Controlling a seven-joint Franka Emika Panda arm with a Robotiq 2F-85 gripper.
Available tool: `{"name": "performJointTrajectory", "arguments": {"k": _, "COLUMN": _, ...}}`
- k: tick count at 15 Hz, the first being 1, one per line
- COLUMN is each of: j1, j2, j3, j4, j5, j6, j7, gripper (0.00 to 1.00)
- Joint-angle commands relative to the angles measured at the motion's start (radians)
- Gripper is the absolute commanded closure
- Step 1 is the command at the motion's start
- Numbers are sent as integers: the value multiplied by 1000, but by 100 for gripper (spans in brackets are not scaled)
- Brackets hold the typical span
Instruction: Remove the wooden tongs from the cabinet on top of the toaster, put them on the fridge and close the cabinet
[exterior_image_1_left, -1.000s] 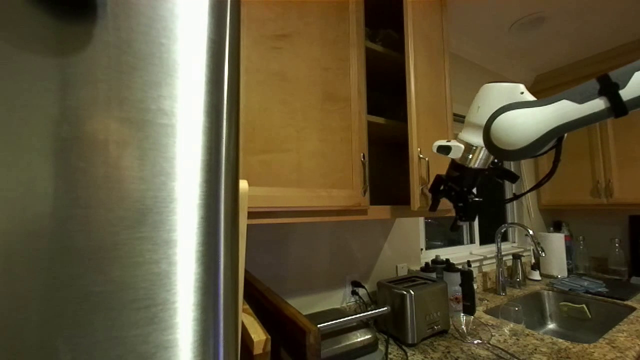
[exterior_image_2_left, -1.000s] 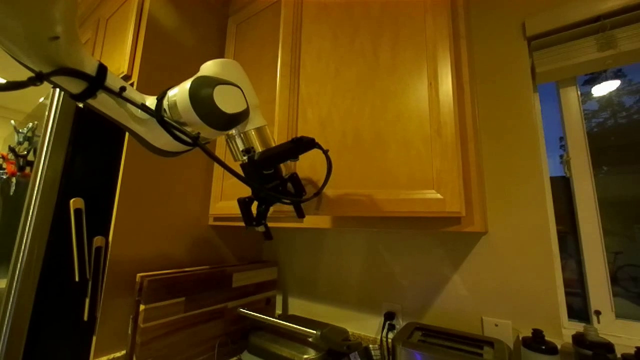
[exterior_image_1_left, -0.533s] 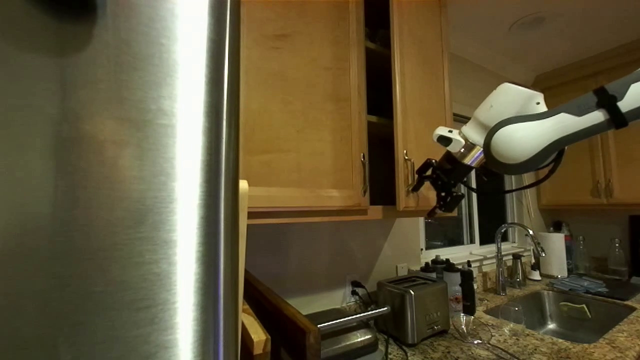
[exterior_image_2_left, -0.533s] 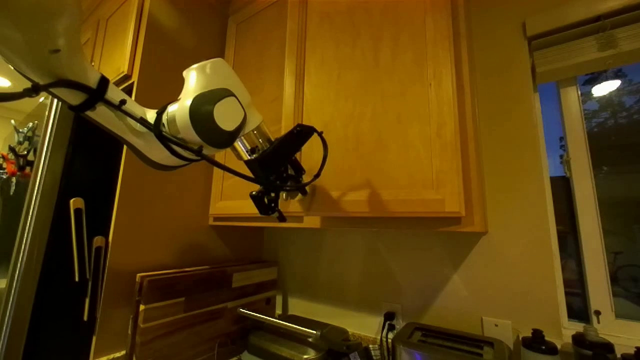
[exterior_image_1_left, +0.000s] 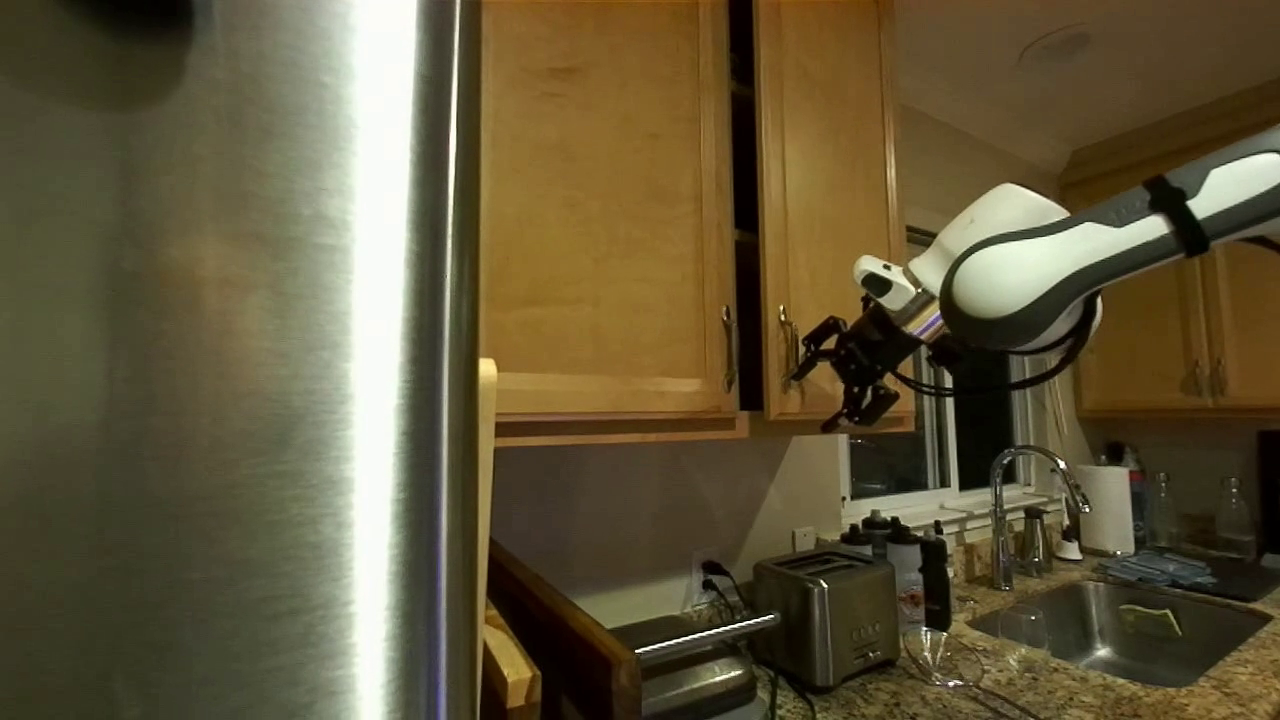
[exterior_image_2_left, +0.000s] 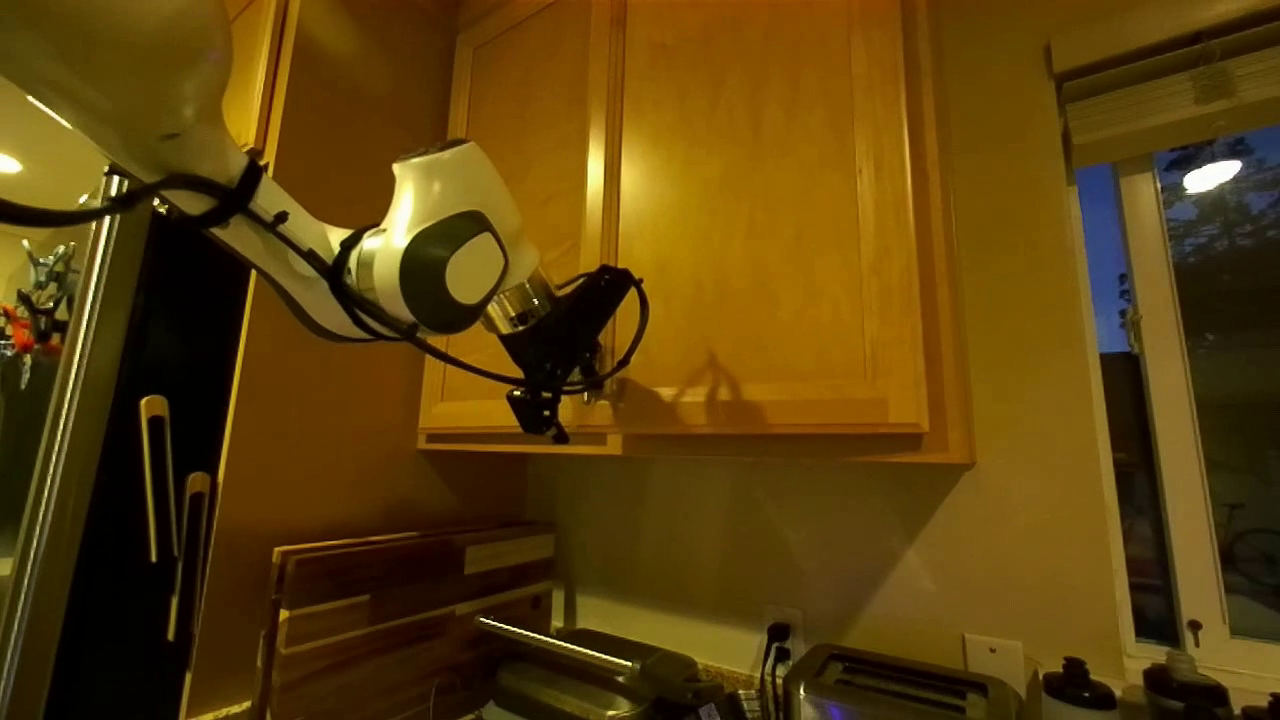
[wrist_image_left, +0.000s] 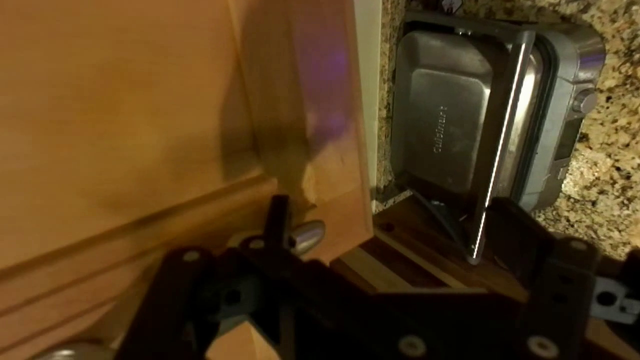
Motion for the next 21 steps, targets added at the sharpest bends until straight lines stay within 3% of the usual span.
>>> {"name": "performJointTrajectory", "arguments": {"k": 1, "j1": 89, "j2": 10, "j3": -51, "j4": 22, "j5": 96, "j6": 13, "j7": -122, "gripper": 0}}
{"name": "performJointTrajectory", "arguments": {"k": 5, "j1": 73, "j2": 4, "j3": -56, "j4": 13, "j5": 145, "j6": 12, "j7": -176, "gripper": 0}}
{"name": "performJointTrajectory", "arguments": {"k": 10, "j1": -185, "j2": -7, "j3": 108, "j4": -42, "j5": 37, "j6": 42, "j7": -50, "gripper": 0}}
{"name": "performJointTrajectory", "arguments": {"k": 13, "j1": -302, "j2": -50, "j3": 191, "j4": -61, "j5": -1, "j6": -160, "j7": 55, "gripper": 0}}
{"name": "performJointTrajectory", "arguments": {"k": 21, "j1": -272, "j2": -26, "j3": 163, "j4": -6, "j5": 124, "j6": -686, "j7": 120, "gripper": 0}}
